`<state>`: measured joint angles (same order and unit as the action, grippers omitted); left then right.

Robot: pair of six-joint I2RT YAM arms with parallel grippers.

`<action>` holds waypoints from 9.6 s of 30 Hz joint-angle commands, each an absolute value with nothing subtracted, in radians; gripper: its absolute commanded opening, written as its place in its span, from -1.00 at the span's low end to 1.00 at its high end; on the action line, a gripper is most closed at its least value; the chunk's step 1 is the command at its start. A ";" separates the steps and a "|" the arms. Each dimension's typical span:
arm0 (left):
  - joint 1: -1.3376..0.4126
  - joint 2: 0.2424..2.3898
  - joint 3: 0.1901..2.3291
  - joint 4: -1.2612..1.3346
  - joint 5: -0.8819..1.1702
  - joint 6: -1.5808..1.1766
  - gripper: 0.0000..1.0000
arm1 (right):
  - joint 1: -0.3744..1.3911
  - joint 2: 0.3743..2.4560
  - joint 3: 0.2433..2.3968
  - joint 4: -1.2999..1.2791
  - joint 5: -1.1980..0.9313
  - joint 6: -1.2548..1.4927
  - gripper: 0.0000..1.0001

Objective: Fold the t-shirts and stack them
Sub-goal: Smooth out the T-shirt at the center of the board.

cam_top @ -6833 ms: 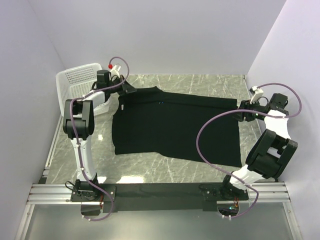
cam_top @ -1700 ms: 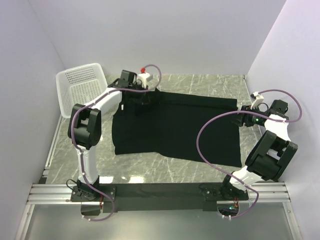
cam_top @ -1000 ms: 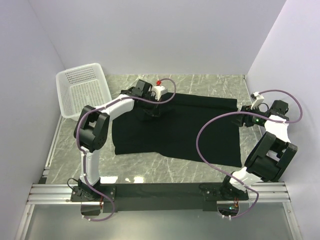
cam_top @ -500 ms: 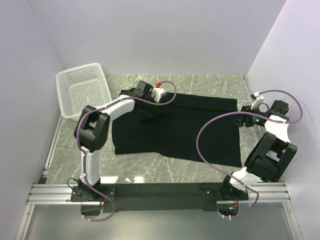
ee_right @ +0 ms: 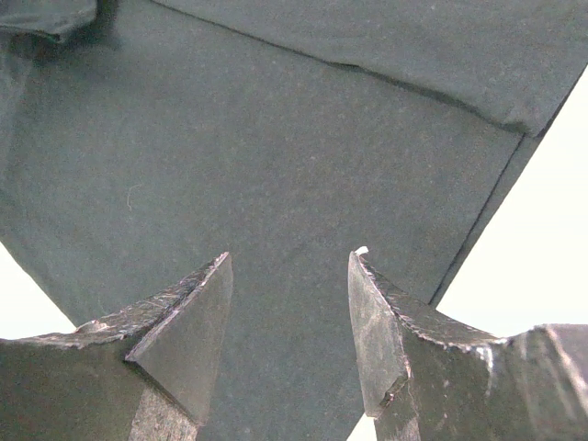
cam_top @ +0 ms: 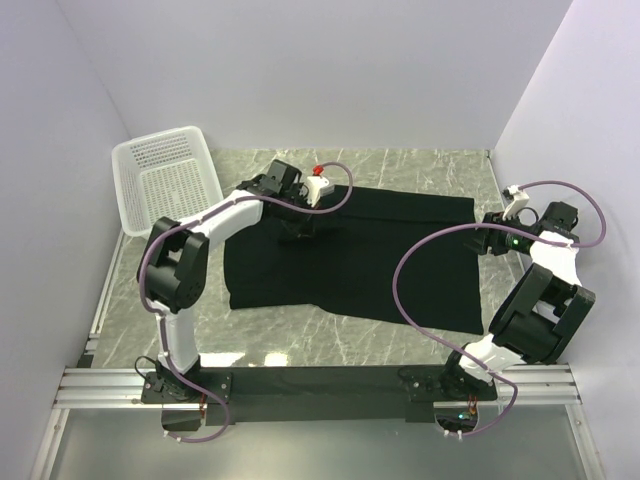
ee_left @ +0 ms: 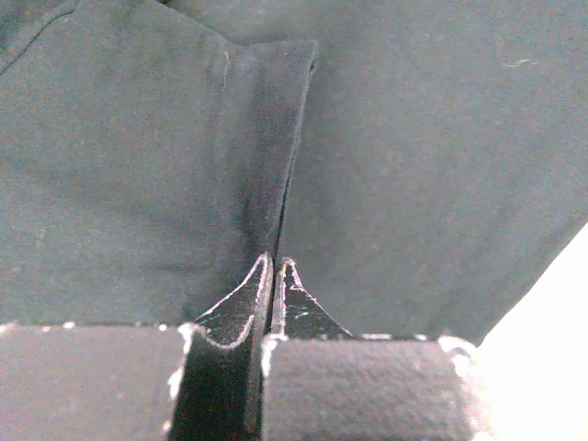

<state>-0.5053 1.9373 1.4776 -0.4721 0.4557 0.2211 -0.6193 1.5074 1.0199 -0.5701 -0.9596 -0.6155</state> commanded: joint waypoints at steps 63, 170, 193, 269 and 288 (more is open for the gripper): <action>-0.345 1.891 1.285 -0.284 0.356 -0.207 0.11 | -0.551 1.611 1.150 -0.563 -0.729 -0.472 0.19; -0.222 2.056 1.738 -0.259 -0.201 -0.413 0.42 | -0.411 2.042 1.591 -0.566 -0.376 0.074 0.11; -0.222 1.999 1.647 -0.268 -0.199 -0.419 0.42 | -0.414 2.140 1.640 -0.583 -0.305 0.101 -0.28; -0.178 2.391 2.065 -0.511 -0.241 -0.446 -0.99 | -0.426 2.006 1.505 -0.479 -0.296 -0.012 0.07; -0.161 2.362 2.057 -0.476 -0.204 -0.423 -0.99 | -0.423 2.128 1.598 -0.509 -0.318 0.057 0.06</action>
<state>-0.1692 2.4203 2.0583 -0.5182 -0.2054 -0.4458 -0.4198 2.1178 1.5570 -0.5091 -0.3054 0.0368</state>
